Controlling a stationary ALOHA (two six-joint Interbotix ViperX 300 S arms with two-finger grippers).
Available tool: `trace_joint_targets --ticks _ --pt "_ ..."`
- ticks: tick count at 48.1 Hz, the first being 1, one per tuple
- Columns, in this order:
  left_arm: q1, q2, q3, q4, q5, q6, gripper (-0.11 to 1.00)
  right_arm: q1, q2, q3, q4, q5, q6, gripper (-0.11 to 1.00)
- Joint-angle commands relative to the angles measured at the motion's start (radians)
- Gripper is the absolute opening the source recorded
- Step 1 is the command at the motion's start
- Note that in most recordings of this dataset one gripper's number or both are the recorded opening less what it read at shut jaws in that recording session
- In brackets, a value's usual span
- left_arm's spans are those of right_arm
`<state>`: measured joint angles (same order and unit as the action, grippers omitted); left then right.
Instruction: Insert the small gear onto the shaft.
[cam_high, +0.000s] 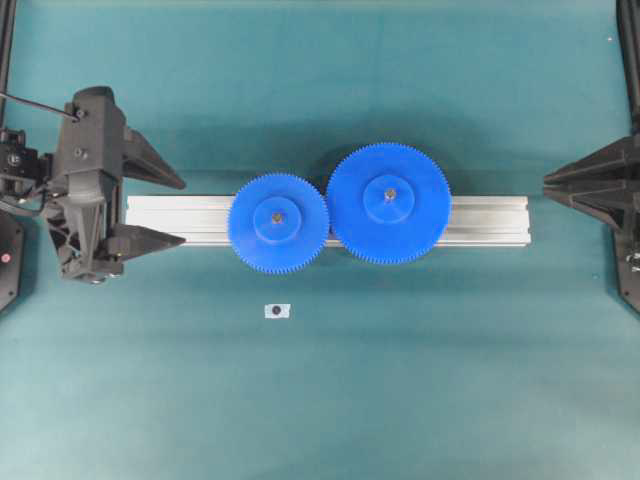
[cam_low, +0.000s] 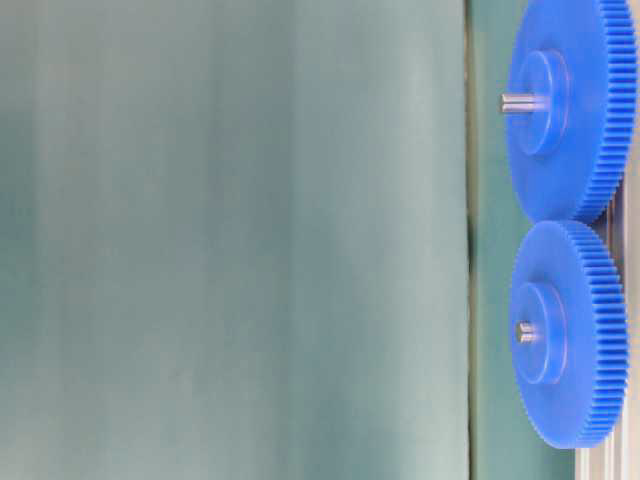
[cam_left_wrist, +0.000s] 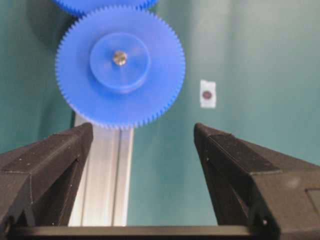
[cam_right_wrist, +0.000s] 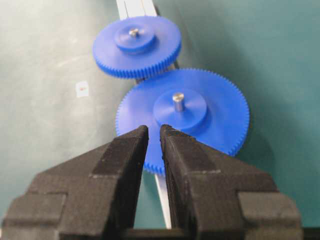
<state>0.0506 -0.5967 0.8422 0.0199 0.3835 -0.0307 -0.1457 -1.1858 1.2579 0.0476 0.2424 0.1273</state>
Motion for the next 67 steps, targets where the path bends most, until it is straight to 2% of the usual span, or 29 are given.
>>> trace_joint_targets --ticks 1,32,67 --pt "-0.002 -0.006 -0.003 0.002 -0.008 -0.002 0.81 -0.003 0.006 -0.005 0.002 0.009 0.018 0.27" --pt "-0.006 -0.061 0.021 0.002 -0.008 -0.002 0.81 -0.003 0.002 0.002 -0.002 0.017 0.034 0.27" --pt "-0.006 -0.060 0.031 0.002 -0.012 -0.002 0.81 -0.003 0.002 0.002 -0.003 0.021 0.035 0.27"
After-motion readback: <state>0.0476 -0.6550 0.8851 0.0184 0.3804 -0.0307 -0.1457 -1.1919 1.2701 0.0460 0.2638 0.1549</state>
